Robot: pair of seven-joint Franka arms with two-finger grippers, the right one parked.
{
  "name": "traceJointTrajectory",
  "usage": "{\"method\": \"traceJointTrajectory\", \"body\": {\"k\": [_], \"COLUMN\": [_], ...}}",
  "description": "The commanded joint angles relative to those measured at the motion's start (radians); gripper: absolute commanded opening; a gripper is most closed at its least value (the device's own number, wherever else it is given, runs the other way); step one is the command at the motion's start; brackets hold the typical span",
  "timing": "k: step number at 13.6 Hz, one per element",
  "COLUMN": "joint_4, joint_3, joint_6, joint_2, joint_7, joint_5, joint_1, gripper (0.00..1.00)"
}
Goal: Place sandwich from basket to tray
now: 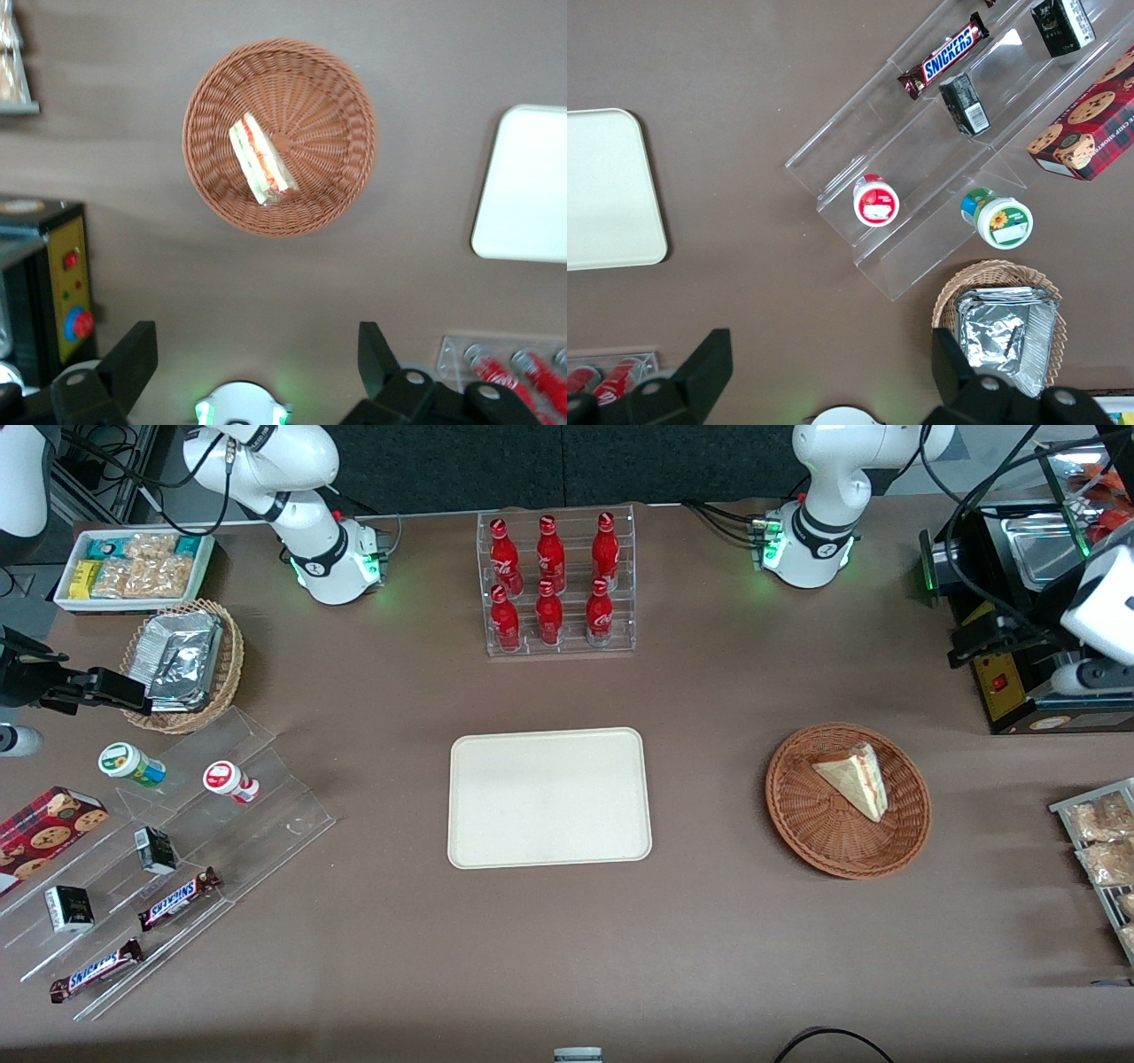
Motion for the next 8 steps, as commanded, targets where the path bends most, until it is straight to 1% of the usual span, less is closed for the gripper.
{"method": "traceJointTrajectory", "body": {"k": [1, 3, 4, 7, 8], "joint_4": [0.007, -0.071, -0.128, -0.284, -0.336], "joint_3": [-0.005, -0.005, -0.005, -0.002, -0.002], "joint_6": [0.012, 0.115, 0.182, 0.380, 0.449], "joint_2": [0.075, 0.078, 0.077, 0.072, 0.072], "joint_7": [-0.165, -0.298, -0.384, -0.564, -0.587], "joint_5": [0.013, 0.037, 0.039, 0.042, 0.043], "joint_1": [0.000, 0.000, 0.000, 0.003, 0.003], "gripper": [1.00, 1.00, 1.00, 1.00, 1.00]}}
